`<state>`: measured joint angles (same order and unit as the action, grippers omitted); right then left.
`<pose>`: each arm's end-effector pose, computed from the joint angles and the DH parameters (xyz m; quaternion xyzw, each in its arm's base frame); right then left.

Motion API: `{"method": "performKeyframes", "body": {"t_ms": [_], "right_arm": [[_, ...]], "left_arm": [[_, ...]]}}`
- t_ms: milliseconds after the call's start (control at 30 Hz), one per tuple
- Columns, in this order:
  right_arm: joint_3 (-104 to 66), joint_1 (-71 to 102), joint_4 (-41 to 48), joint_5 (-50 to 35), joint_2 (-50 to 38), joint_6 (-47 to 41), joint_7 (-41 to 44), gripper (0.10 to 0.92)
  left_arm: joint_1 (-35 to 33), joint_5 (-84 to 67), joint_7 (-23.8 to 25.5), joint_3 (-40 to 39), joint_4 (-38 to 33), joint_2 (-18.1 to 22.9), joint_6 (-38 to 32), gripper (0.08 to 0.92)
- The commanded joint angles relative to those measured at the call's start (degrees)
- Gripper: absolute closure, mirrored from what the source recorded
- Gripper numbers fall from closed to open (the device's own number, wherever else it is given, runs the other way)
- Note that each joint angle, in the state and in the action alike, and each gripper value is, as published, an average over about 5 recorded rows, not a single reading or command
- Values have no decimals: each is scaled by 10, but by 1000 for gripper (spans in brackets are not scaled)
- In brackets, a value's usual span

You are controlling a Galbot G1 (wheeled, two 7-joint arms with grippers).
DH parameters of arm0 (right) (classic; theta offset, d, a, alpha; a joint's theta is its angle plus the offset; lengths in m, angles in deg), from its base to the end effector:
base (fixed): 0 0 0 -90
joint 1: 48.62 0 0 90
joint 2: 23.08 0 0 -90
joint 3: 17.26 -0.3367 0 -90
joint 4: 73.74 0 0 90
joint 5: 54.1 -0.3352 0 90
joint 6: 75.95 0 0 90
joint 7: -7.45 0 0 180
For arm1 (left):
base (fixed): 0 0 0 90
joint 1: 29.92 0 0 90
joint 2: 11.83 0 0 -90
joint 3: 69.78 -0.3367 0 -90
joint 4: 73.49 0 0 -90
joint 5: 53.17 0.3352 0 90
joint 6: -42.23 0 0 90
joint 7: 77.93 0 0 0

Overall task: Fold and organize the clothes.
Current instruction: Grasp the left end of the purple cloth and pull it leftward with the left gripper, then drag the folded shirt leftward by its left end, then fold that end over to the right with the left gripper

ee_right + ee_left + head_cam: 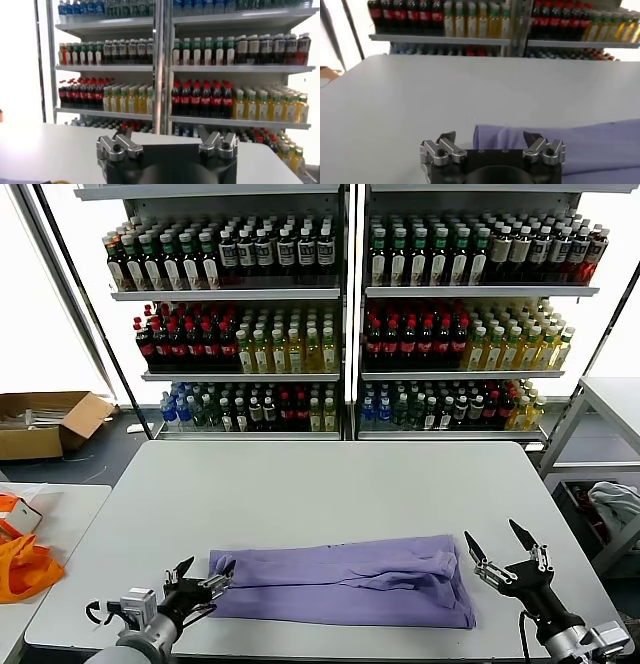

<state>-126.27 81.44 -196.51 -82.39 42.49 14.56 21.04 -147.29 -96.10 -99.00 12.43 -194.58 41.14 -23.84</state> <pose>0.1374 -0.1478 -0.2506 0.1062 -0.9939 0.0177 0.0219 0.1817 0.0675 -0.2675 -0.0452 -0.9594 0.0240 0.2774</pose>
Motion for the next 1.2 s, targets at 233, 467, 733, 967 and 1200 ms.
{"method": "performKeyframes", "body": {"t_ms": [233,467,733,967,1200], "right_arm": [[2,14,1,6,15,29,3,203],[13,12,-5,4,18,27,1,203],[14,10,-6,-1,18,29,1,203],[19,2,-8,0,20,27,1,203],[9,9,-7,-5,20,34,7,203]], "left_arm": [[-24,13,-99,-71,12,52,-24,193],[-21,35,-98,-97,34,66,-46,371],[-12,53,-96,-87,43,66,-89,623],[-8,34,-78,-26,62,38,-110,836],[-18,-112,16,200,71,-37,-43,900]]}}
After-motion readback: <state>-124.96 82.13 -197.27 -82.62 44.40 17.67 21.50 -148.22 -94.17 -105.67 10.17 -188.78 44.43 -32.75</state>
